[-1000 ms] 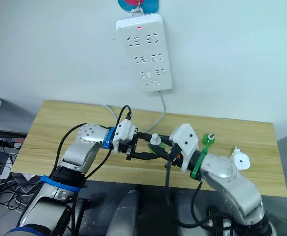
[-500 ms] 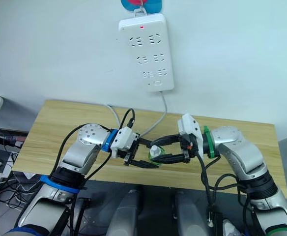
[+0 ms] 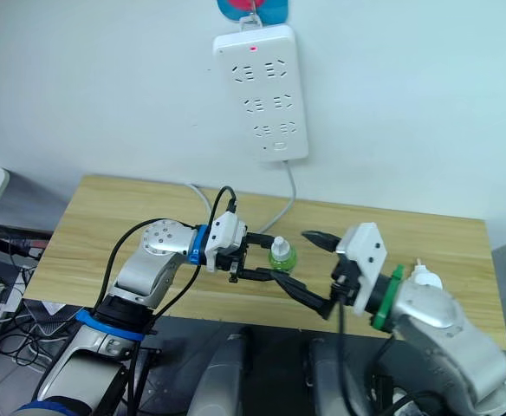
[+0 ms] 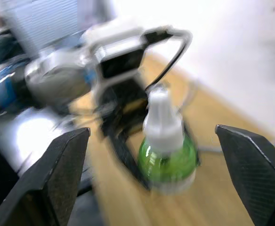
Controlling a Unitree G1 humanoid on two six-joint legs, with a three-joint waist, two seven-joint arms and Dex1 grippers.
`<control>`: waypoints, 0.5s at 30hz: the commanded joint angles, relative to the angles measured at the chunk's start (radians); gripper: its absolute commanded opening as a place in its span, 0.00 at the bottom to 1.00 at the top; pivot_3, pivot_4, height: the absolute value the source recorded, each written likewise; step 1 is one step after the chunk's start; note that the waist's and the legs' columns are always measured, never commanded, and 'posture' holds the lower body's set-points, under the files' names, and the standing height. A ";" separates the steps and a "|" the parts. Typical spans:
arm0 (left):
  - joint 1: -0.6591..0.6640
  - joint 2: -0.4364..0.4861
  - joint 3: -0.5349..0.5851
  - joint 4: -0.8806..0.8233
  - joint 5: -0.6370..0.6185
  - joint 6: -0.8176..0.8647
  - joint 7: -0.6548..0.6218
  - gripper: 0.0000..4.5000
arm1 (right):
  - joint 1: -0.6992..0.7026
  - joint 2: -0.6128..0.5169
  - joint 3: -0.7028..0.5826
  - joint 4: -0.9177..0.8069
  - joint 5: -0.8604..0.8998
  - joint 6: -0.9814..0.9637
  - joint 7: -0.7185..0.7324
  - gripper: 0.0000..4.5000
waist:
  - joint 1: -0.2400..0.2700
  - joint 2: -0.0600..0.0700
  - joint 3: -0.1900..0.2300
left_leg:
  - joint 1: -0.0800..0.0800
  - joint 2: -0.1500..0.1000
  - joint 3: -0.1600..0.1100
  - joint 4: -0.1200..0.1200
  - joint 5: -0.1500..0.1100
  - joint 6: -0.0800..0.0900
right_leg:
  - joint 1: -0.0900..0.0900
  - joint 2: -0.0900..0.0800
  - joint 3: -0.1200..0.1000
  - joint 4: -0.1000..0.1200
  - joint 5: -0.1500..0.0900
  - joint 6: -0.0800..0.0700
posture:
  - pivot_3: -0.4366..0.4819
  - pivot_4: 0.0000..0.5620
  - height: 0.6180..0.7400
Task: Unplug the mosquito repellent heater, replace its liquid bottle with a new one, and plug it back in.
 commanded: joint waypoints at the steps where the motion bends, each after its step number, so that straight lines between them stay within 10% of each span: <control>1: 0.011 -0.002 0.003 -0.047 -0.010 0.003 0.009 0.49 | -0.029 0.056 0.112 -0.036 -0.122 -0.005 -0.148 0.99 | -0.007 0.001 -0.001 | 0.000 0.000 0.000 0.000 0.000 0.000 | 0.000 0.000 0.000 0.000 0.000 0.000 | 0.50 0.58 1.00; 15: -0.014 -0.012 0.002 -0.037 -0.013 0.010 0.020 0.49 | 0.023 0.138 0.193 -0.053 -0.168 0.023 -0.236 0.87 | -0.008 0.000 -0.002 | -0.001 -0.001 -0.001 -0.001 0.000 0.000 | 0.000 0.000 0.000 -0.001 0.000 0.000 | 0.51 0.58 1.00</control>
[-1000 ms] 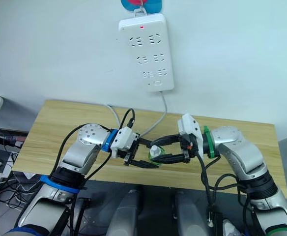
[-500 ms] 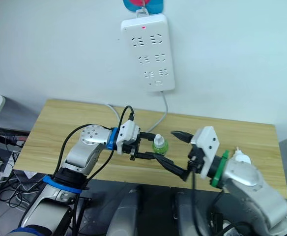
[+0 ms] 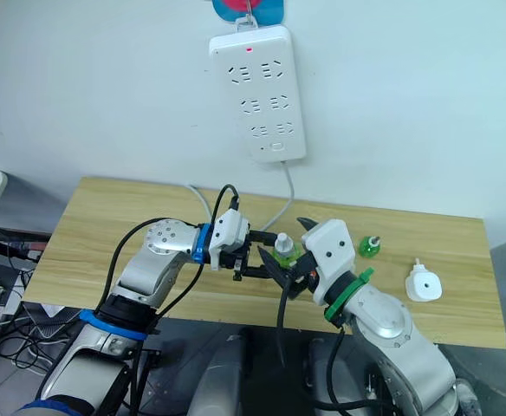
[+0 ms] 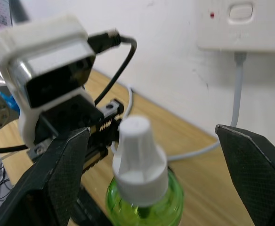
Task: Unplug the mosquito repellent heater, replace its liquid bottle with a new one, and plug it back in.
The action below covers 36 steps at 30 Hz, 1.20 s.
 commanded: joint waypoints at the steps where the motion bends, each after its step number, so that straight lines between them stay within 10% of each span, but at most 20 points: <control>1: -0.001 -0.006 0.004 -0.039 -0.013 0.002 0.002 0.49 | 0.024 0.019 0.013 -0.059 0.016 -0.002 -0.007 0.79 | 0.000 0.000 0.000 | 0.000 0.000 0.000 0.000 0.000 0.000 | 0.000 0.000 0.000 0.000 0.000 0.000 | 0.51 0.58 1.00; 8: 0.001 -0.003 0.004 -0.049 -0.014 0.009 0.000 0.49 | 0.029 0.033 -0.001 -0.045 0.017 -0.013 0.003 0.25 | 0.000 0.000 0.000 | 0.000 0.000 0.000 0.000 0.000 0.000 | 0.000 0.000 0.000 0.000 0.000 0.000 | 0.52 0.58 1.00; 18: 0.002 0.001 0.003 -0.052 -0.013 0.008 -0.011 0.49 | 0.012 0.014 0.018 -0.033 0.005 -0.020 0.030 0.25 | 0.000 0.000 0.000 | 0.000 0.000 0.000 0.000 0.000 0.000 | 0.000 0.000 0.000 0.000 0.000 0.000 | 0.52 0.59 1.00; 27: 0.002 0.002 0.001 -0.055 -0.017 0.006 -0.021 0.49 | -0.001 0.037 0.006 -0.017 0.005 -0.023 0.032 0.92 | 0.000 0.000 0.000 | 0.000 0.000 0.000 0.000 0.000 0.000 | 0.000 0.000 0.000 0.000 0.000 0.000 | 0.52 0.59 1.00; 36: 0.007 0.002 0.002 -0.060 -0.023 0.014 -0.034 0.49 | -0.015 0.047 -0.028 0.008 -0.007 -0.027 0.024 0.92 | 0.000 0.000 0.000 | 0.000 0.000 0.000 0.000 0.000 0.000 | 0.000 0.000 0.000 0.000 0.000 0.000 | 0.51 0.60 1.00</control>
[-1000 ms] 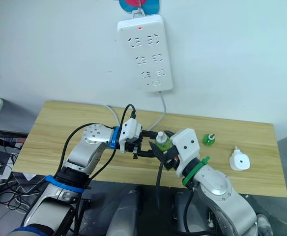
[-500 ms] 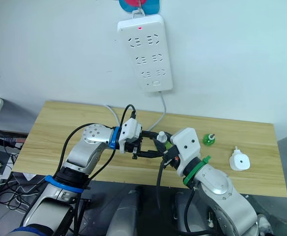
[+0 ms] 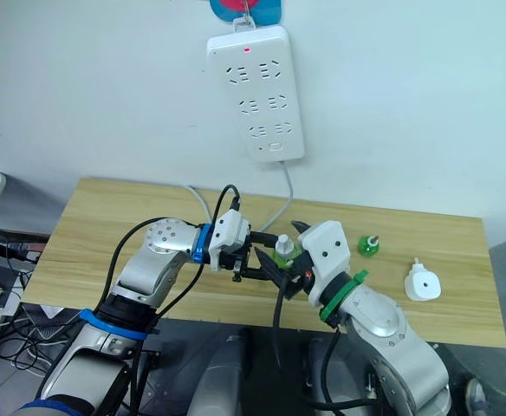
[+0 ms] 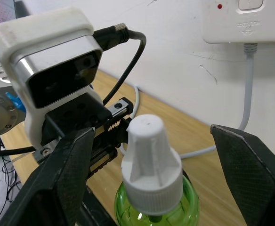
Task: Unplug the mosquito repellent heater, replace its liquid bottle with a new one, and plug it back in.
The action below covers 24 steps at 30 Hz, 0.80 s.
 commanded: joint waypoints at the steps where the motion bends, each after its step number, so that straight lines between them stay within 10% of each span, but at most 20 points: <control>1: 0.006 -0.002 0.003 -0.046 -0.022 -0.007 -0.011 0.49 | 0.008 -0.009 -0.026 -0.025 0.003 -0.022 0.005 0.92 | 0.000 0.000 0.000 | 0.000 0.000 0.000 0.000 0.000 0.000 | 0.000 0.000 0.000 0.000 0.000 0.000 | 0.51 0.60 1.00; 24: 0.010 -0.009 0.003 -0.036 -0.027 -0.002 -0.022 0.49 | 0.186 -0.161 -0.226 -0.181 0.178 0.009 0.110 0.92 | 0.000 0.000 0.000 | 0.000 0.000 0.000 0.000 0.000 0.000 | 0.000 0.000 0.000 0.000 0.000 0.000 | 0.49 0.61 1.00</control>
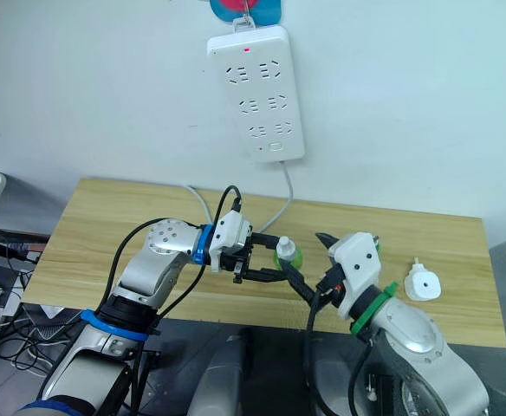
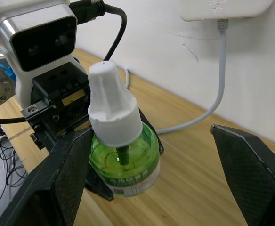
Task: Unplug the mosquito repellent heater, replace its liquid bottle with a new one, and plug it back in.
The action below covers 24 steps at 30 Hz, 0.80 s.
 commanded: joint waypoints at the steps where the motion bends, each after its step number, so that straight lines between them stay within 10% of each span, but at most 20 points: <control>1: 0.007 -0.002 0.005 -0.027 -0.022 -0.006 -0.010 0.49 | 0.031 -0.025 -0.039 -0.072 0.066 -0.005 0.037 0.92 | 0.000 0.000 0.000 | 0.000 0.000 0.000 0.000 0.000 0.000 | 0.000 0.000 0.000 0.000 0.000 0.000 | 0.49 0.61 1.00; 16: 0.009 0.000 -0.001 -0.021 -0.006 -0.062 -0.019 0.49 | -0.154 0.096 0.184 0.092 -0.039 -0.068 -0.066 0.92 | -0.002 0.000 0.000 | 0.000 0.000 0.000 0.000 0.000 0.000 | 0.000 0.000 0.000 0.000 0.000 0.000 | 0.51 0.60 1.00; 24: 0.018 0.011 -0.004 -0.027 -0.012 -0.050 -0.027 0.49 | -0.076 0.052 0.104 0.048 -0.037 -0.065 -0.060 0.92 | 0.001 0.000 0.000 | -0.001 0.000 -0.001 0.000 0.000 0.000 | 0.000 0.000 0.000 -0.001 0.000 0.000 | 0.49 0.60 1.00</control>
